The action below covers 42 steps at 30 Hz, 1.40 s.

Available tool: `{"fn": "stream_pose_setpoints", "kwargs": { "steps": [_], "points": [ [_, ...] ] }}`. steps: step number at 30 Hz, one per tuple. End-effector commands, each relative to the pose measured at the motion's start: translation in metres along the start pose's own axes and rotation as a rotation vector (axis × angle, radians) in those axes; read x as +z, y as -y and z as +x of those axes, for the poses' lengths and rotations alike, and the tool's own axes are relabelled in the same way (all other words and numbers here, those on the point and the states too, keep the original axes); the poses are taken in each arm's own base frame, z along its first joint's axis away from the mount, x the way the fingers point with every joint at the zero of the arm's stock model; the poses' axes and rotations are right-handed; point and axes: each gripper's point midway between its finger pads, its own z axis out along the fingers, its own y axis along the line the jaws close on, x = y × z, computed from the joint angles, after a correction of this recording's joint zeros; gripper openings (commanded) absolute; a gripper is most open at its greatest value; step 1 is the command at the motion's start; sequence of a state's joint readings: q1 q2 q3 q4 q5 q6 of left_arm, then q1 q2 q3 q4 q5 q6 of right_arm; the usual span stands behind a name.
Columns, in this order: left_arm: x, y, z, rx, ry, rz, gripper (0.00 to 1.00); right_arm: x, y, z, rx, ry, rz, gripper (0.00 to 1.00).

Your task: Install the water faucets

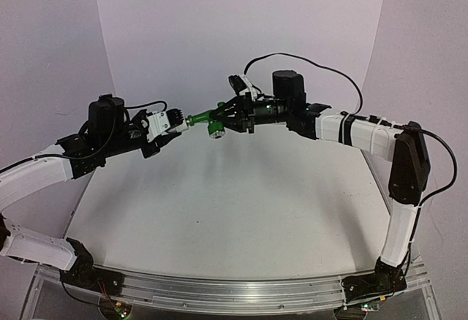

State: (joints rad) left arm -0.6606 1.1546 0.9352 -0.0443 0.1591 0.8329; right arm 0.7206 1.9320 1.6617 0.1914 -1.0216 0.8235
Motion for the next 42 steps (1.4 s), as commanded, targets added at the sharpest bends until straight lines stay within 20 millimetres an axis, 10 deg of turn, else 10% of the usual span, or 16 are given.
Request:
{"fn": "stream_pose_setpoints", "kwargs": {
  "steps": [1,12,25,32,42],
  "points": [
    [0.018,0.044,-0.064,0.148,0.249,0.151,0.0,0.034,-0.072,0.037,0.051,-0.141,-0.211,0.0],
    [0.022,0.046,-0.071,0.145,0.277,0.133,0.0,0.03,-0.065,0.021,0.372,-0.043,-0.174,0.02],
    [0.02,0.029,-0.067,-0.059,0.255,0.06,0.0,0.003,-0.057,0.014,0.456,0.102,-0.117,0.5],
    [0.013,0.023,-0.059,-0.168,0.275,0.045,0.0,-0.043,-0.044,0.009,0.381,0.258,-0.035,0.96],
    [0.006,0.018,-0.047,-0.329,0.275,0.05,0.0,-0.115,0.012,0.015,0.404,0.386,0.075,0.95]
  ]
}}
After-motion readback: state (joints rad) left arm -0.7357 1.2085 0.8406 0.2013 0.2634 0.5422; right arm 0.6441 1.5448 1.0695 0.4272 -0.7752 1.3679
